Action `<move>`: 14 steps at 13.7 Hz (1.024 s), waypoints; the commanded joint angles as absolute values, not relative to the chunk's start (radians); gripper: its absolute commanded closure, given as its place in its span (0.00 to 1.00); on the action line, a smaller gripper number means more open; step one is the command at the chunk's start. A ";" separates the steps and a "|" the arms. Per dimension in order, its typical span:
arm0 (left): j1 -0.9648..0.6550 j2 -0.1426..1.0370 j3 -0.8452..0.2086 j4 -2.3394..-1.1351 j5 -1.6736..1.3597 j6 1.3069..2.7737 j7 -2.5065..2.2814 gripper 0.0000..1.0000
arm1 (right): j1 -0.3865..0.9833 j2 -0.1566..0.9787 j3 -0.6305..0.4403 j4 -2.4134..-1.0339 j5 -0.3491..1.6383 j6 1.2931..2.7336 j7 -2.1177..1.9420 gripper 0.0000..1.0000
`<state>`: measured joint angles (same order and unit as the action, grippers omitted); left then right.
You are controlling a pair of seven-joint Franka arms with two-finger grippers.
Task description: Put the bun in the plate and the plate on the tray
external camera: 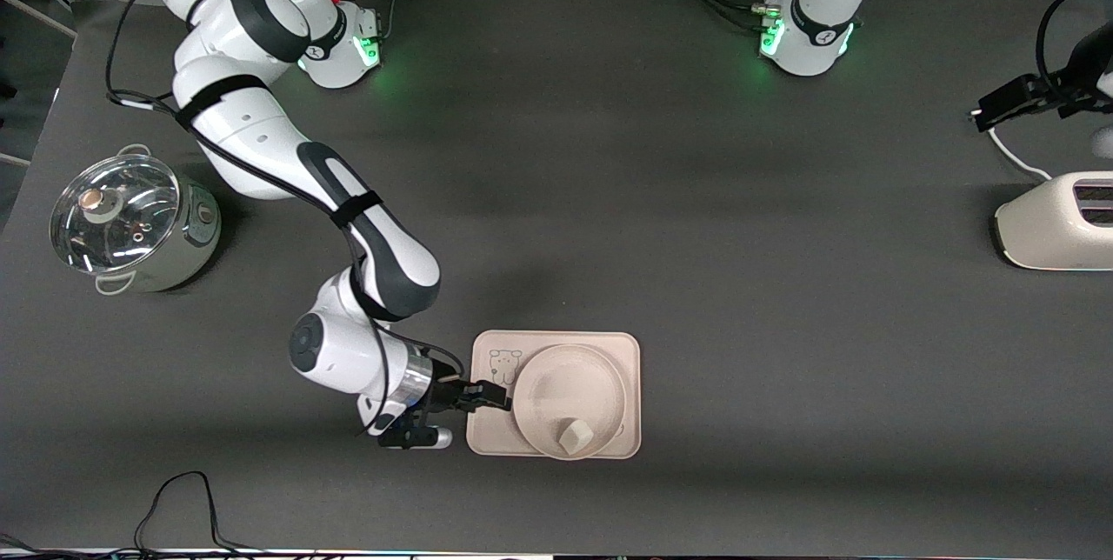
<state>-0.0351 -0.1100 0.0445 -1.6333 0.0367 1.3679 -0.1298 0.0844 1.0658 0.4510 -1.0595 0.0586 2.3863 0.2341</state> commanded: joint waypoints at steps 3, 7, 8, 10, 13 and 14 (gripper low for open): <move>-0.038 -0.086 0.034 -1.641 0.025 1.394 -0.144 0.00 | -0.024 0.757 0.386 -1.181 -0.003 2.035 0.106 0.00; -0.041 -0.075 0.034 -1.658 0.023 1.405 -0.143 0.00 | -0.023 0.472 0.232 -1.329 -0.005 1.875 0.120 0.00; -0.043 -0.072 0.034 -1.655 0.021 1.407 -0.144 0.00 | -0.028 0.387 0.209 -1.392 -0.003 1.837 0.121 0.00; -0.044 -0.068 0.034 -1.654 0.020 1.413 -0.144 0.00 | -0.046 0.213 0.195 -1.538 -0.005 1.789 0.176 0.00; -0.046 -0.066 0.034 -1.652 0.020 1.433 -0.146 0.00 | -0.084 0.028 0.193 -1.747 -0.008 1.787 0.206 0.00; -0.051 -0.066 0.034 -1.654 0.020 1.442 -0.147 0.00 | -0.083 0.031 0.184 -1.753 -0.009 1.786 0.207 0.00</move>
